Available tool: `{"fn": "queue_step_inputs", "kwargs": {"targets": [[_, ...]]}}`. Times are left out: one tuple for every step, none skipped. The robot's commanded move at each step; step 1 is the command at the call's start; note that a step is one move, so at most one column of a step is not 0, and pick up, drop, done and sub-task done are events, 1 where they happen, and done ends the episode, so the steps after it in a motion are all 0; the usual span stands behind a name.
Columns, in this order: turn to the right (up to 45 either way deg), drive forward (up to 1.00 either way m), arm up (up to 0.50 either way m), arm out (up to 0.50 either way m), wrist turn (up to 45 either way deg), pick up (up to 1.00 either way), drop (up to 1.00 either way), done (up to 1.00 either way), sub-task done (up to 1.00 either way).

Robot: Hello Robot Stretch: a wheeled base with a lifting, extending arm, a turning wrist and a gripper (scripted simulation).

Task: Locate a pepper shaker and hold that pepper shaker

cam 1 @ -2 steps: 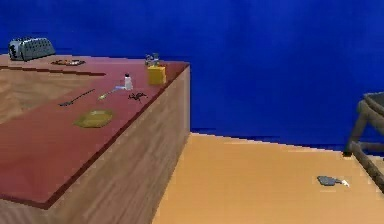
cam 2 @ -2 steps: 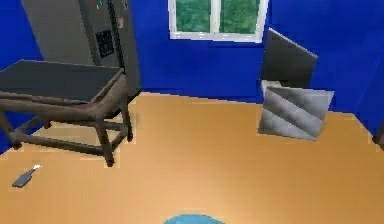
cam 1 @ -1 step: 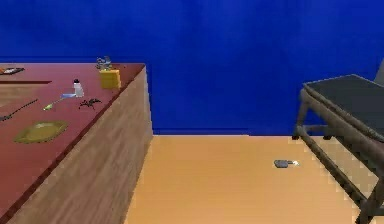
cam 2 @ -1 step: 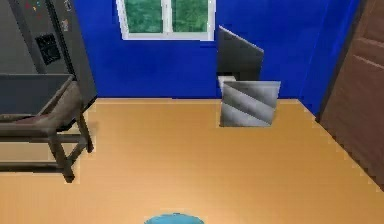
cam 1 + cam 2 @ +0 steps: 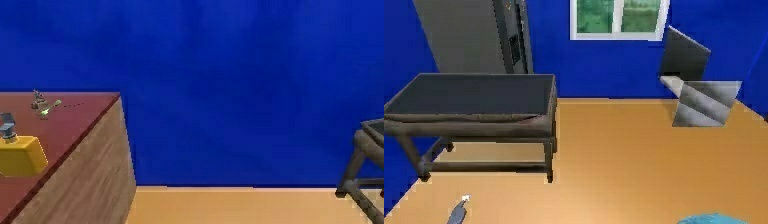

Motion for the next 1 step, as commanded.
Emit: {"fn": "queue_step_inputs", "kwargs": {"targets": [[-45.0,0.00,0.00,0.00,0.0,0.00,0.00,0.00,0.00]]}}
